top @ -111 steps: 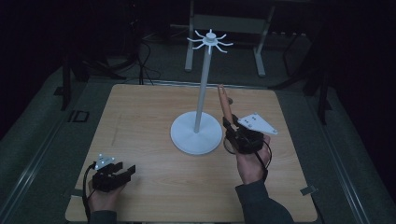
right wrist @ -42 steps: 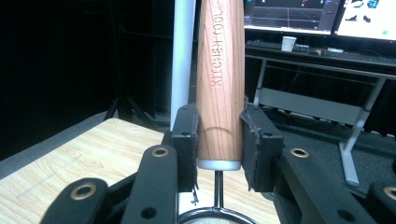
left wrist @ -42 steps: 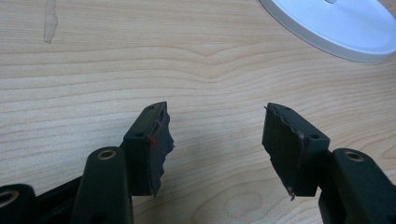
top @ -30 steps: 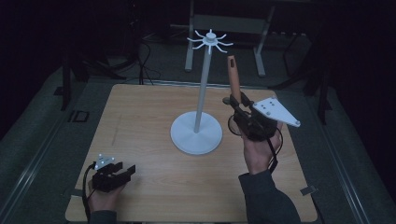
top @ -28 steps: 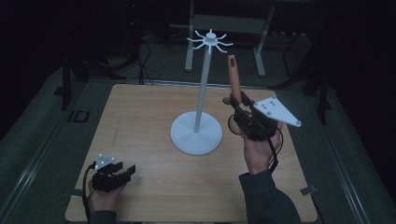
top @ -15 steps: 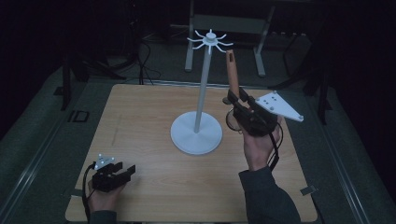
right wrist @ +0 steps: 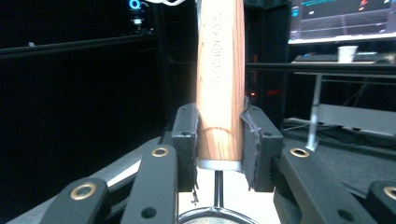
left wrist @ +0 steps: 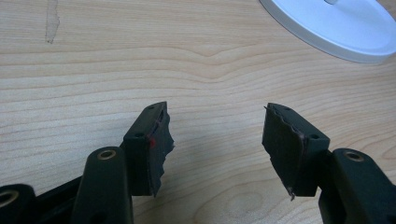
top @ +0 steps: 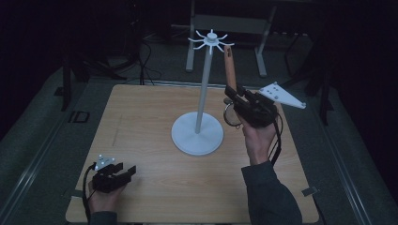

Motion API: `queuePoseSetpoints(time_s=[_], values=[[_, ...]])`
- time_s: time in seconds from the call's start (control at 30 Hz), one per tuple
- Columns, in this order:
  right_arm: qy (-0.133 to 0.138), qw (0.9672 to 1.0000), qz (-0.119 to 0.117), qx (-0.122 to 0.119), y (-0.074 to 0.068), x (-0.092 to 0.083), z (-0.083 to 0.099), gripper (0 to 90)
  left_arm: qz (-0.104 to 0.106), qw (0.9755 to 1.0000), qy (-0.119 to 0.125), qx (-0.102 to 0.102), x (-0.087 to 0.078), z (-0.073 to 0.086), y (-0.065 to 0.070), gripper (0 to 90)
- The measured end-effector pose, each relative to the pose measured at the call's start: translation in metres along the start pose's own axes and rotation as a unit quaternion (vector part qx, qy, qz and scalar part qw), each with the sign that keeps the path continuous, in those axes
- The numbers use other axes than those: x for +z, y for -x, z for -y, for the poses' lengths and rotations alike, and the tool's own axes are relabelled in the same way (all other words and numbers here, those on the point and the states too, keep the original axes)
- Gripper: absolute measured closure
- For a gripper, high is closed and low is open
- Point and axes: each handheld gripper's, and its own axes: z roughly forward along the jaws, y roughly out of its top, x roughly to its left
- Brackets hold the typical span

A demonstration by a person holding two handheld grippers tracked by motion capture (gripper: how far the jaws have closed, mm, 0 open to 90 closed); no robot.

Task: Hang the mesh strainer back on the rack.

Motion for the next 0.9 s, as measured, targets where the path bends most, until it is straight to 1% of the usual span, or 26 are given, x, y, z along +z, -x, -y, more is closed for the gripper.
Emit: queuePoseSetpoints(time_s=[0.03,0.07,0.1,0.17,0.2,0.3,0.57,0.8,0.9], values=[[-0.001,1.0,-0.005,0.002,0.001,0.001,0.0,69.2,0.0,1.0,0.0,0.0,0.0,0.0,0.0,41.6],[-0.001,1.0,-0.005,0.002,0.001,0.001,0.0,69.2,0.0,1.0,0.0,0.0,0.0,0.0,0.0,41.6],[-0.002,0.9998,-0.016,0.008,0.003,0.003,-0.001,69.2,0.0,1.0,0.0,0.0,0.0,0.0,0.0,41.6],[-0.004,0.9996,-0.026,0.013,0.006,0.005,-0.001,69.1,0.0,1.0,0.0,0.0,0.0,0.0,0.0,41.6],[-0.004,0.9996,-0.026,0.013,0.006,0.005,-0.001,69.1,0.0,1.0,0.0,0.0,0.0,0.0,0.0,41.6],[-0.007,0.9992,-0.036,0.018,0.009,0.009,-0.002,69.1,-0.001,1.0,0.0,0.001,0.0,0.0,0.0,41.6],[-0.018,0.9985,-0.049,0.016,0.013,0.018,-0.002,68.8,0.0,1.0,0.0,0.001,0.001,0.0,0.0,41.6],[-0.028,0.9982,-0.051,0.014,0.014,0.026,-0.003,68.8,0.0,1.0,0.0,0.0,0.0,0.0,0.0,41.6],[-0.038,0.9976,-0.056,0.015,0.016,0.031,-0.003,68.7,0.001,1.0,0.0,-0.001,0.001,0.0,0.0,41.7]])
